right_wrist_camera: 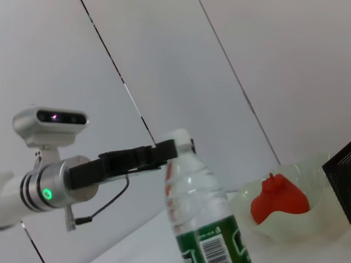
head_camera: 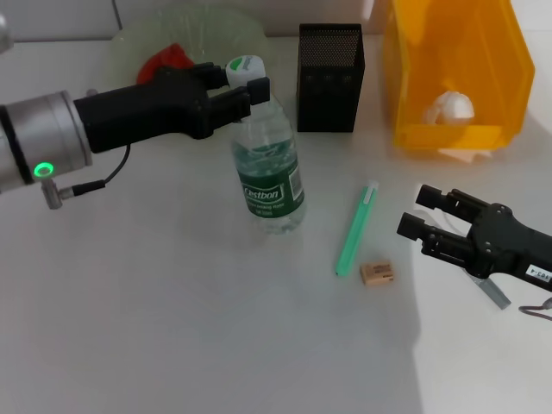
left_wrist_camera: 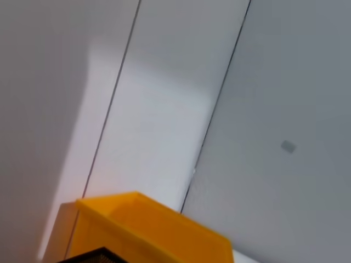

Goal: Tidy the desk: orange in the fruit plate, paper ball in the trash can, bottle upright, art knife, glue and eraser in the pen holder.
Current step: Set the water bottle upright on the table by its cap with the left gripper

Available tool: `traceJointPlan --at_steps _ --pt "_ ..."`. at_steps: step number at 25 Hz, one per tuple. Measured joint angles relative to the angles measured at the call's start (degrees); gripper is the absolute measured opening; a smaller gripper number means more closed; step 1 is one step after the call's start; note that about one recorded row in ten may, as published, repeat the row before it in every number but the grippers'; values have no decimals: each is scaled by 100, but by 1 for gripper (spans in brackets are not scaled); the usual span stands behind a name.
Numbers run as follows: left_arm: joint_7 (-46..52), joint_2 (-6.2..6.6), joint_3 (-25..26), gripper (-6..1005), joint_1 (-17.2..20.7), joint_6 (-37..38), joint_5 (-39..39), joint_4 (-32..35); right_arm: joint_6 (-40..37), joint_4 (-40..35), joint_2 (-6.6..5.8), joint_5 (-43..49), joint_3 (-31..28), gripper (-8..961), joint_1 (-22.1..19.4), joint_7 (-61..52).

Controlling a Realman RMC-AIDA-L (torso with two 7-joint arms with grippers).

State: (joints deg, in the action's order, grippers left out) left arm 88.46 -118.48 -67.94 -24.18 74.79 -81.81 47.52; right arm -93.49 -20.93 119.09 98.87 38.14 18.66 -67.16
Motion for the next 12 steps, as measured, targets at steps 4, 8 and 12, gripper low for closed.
traceJointPlan --at_steps 4,8,12 --pt "-1698 -1 592 431 -324 705 491 -1486 57 30 0 -2 -9 750 28 -2" --pt "-3168 -37 740 433 -381 863 881 -2342 60 103 0 -4 -10 750 85 -2" --pt "-4510 -62 737 437 -383 897 1505 -3065 61 142 5 -8 -9 749 110 -2"
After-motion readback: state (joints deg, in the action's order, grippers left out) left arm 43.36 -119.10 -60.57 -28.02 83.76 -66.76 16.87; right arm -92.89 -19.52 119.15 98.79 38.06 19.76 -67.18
